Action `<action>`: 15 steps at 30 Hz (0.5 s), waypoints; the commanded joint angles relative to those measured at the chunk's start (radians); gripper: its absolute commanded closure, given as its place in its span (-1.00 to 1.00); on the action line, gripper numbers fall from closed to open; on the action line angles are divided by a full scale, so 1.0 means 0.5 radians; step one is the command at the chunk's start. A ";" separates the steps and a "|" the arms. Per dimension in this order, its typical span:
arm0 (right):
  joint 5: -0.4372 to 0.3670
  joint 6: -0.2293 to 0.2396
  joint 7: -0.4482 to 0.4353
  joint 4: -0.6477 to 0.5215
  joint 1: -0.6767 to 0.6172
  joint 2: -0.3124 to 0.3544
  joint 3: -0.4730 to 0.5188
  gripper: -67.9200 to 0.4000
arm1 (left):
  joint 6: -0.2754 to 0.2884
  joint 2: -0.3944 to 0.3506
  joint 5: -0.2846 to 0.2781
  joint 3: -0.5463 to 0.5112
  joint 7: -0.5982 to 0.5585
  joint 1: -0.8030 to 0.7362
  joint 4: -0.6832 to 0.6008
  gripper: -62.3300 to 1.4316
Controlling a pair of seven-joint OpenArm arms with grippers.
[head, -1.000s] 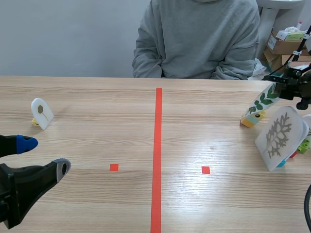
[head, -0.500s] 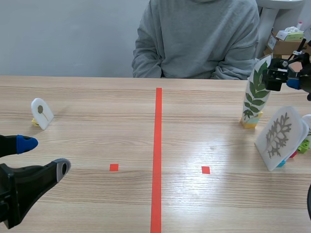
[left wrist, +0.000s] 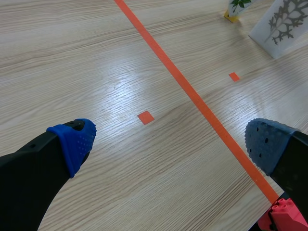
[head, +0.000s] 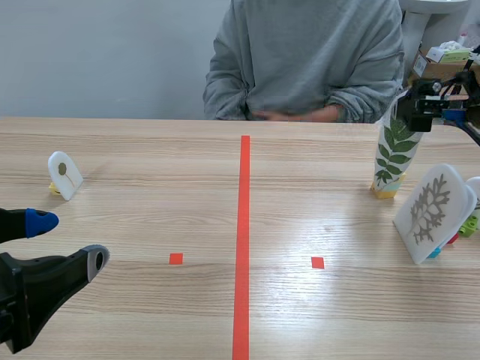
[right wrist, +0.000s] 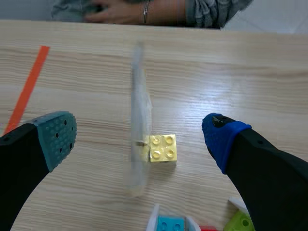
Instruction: Do the leaf sorting experiment
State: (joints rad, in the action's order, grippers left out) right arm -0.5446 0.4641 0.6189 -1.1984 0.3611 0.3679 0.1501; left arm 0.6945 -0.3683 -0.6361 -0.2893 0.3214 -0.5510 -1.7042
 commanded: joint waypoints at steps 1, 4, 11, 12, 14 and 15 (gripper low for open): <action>-0.067 0.040 -0.024 -0.217 -0.104 0.113 0.003 -0.57 | 0.003 0.014 -0.023 -0.005 -0.025 0.005 -0.046 -1.00; -0.182 0.177 -0.023 -0.517 -0.378 0.221 0.026 -0.57 | 0.003 0.014 -0.023 -0.005 -0.020 0.005 -0.046 -1.00; -0.639 0.513 0.001 -1.045 -1.060 0.317 0.279 -0.57 | 0.003 0.014 -0.037 -0.005 -0.031 0.005 -0.046 -1.00; -0.713 0.545 0.024 -1.086 -1.134 0.316 0.309 -0.57 | 0.003 0.014 -0.043 -0.005 -0.034 0.005 -0.046 -1.00; -0.851 0.563 0.059 -1.156 -1.283 0.315 0.359 -0.57 | 0.003 0.014 -0.054 -0.005 -0.034 0.005 -0.046 -1.00; -0.921 0.563 0.075 -1.186 -1.353 0.315 0.378 -0.57 | 0.003 0.014 -0.054 -0.005 -0.035 0.005 -0.046 -1.00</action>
State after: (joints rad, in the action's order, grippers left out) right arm -0.9844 0.7410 0.6624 -1.8004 -0.3237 0.5182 0.3355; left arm 0.6945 -0.3683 -0.6487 -0.2893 0.3176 -0.5510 -1.7042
